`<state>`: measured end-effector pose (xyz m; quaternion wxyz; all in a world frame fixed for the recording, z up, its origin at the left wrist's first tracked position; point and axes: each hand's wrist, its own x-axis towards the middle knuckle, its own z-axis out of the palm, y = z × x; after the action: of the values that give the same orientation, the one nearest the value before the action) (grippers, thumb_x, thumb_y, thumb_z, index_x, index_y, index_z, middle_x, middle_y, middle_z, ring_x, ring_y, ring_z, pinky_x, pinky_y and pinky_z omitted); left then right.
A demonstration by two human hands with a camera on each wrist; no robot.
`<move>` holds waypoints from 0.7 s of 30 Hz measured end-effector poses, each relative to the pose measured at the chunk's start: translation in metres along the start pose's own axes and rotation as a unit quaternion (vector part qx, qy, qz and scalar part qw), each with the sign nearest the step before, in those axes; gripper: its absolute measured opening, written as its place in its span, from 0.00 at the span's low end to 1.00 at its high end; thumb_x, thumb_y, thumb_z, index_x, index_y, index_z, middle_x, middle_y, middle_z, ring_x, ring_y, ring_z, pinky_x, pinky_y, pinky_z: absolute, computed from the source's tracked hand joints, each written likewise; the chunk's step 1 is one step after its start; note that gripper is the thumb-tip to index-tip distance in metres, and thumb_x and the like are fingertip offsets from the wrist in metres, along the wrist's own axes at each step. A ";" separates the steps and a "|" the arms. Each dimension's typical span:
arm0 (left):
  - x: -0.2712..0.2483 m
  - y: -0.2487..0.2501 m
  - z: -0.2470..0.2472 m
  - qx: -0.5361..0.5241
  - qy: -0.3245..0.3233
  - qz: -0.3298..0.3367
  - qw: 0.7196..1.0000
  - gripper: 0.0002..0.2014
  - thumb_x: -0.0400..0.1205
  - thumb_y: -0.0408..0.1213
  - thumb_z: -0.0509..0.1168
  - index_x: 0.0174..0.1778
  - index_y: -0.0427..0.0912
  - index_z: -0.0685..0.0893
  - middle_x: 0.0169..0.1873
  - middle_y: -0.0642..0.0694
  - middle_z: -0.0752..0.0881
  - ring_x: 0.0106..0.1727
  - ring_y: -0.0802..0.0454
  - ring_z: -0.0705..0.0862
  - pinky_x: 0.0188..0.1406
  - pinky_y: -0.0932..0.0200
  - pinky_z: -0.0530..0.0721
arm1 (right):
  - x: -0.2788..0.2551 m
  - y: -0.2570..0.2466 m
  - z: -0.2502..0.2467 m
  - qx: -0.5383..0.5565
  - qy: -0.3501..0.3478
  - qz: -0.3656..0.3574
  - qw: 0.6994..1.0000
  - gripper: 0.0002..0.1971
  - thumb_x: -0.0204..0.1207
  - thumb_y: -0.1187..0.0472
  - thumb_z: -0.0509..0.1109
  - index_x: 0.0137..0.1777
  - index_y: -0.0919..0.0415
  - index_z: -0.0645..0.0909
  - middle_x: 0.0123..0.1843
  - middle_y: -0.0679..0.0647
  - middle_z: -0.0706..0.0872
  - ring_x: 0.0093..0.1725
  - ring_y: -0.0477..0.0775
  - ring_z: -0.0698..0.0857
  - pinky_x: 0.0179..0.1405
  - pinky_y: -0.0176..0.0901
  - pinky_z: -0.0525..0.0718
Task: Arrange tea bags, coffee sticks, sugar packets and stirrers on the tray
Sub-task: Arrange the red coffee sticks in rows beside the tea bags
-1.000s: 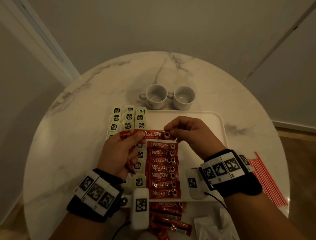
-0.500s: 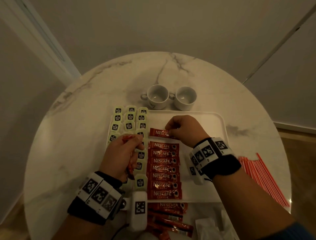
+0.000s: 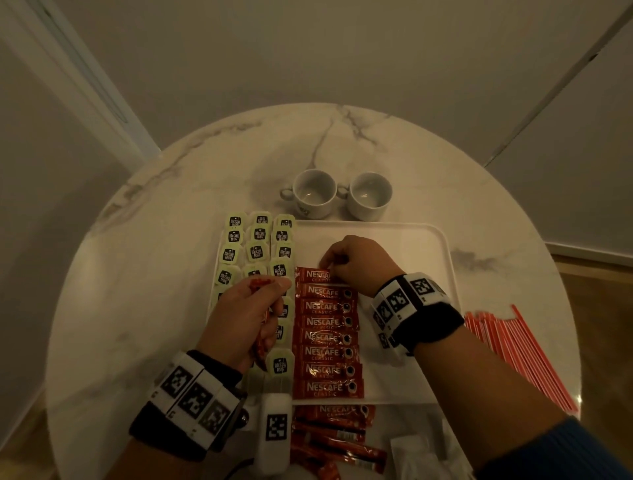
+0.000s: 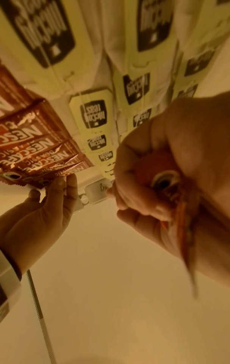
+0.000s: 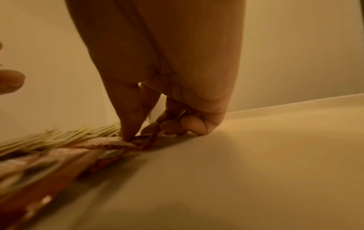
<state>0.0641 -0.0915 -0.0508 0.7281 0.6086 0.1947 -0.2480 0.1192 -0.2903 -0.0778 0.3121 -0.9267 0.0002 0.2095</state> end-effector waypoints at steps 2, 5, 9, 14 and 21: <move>0.000 0.000 0.000 0.000 -0.001 -0.001 1.000 0.08 0.81 0.37 0.67 0.50 0.36 0.81 0.27 0.45 0.77 0.15 0.55 0.65 0.15 0.66 0.66 | -0.001 0.000 0.000 0.014 0.007 -0.001 1.000 0.09 0.75 0.63 0.70 0.50 0.51 0.89 0.50 0.52 0.81 0.51 0.49 0.80 0.49 0.36 0.74; 0.000 -0.001 0.000 0.004 -0.004 -0.004 1.000 0.09 0.81 0.37 0.66 0.51 0.35 0.82 0.27 0.45 0.77 0.15 0.55 0.65 0.14 0.66 0.66 | -0.001 -0.002 0.001 0.017 0.007 -0.009 1.000 0.08 0.72 0.58 0.75 0.51 0.49 0.89 0.50 0.51 0.80 0.51 0.49 0.80 0.49 0.38 0.79; 0.001 -0.003 0.000 0.016 -0.008 -0.018 1.000 0.12 0.82 0.38 0.66 0.55 0.33 0.83 0.26 0.46 0.78 0.15 0.55 0.65 0.14 0.66 0.66 | 0.000 -0.001 0.002 0.002 0.006 -0.011 1.000 0.07 0.71 0.59 0.76 0.49 0.51 0.90 0.49 0.50 0.80 0.50 0.49 0.81 0.47 0.38 0.78; 0.002 -0.008 -0.002 0.020 -0.005 -0.037 0.999 0.11 0.82 0.39 0.66 0.56 0.37 0.84 0.26 0.46 0.77 0.15 0.55 0.65 0.15 0.65 0.65 | -0.001 0.000 0.004 -0.007 0.006 -0.016 1.000 0.06 0.71 0.57 0.77 0.48 0.49 0.89 0.47 0.49 0.81 0.52 0.50 0.79 0.51 0.41 0.80; -0.001 -0.009 0.000 0.016 -0.010 -0.035 0.999 0.12 0.82 0.39 0.66 0.55 0.36 0.83 0.27 0.45 0.77 0.17 0.54 0.66 0.16 0.64 0.67 | -0.002 0.004 0.004 0.030 0.024 -0.006 0.999 0.11 0.70 0.56 0.78 0.52 0.50 0.87 0.48 0.48 0.81 0.50 0.48 0.80 0.47 0.36 0.77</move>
<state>0.0582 -0.0930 -0.0577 0.7114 0.6100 0.2045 -0.2827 0.1154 -0.2915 -0.0823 0.3406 -0.9218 0.0089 0.1851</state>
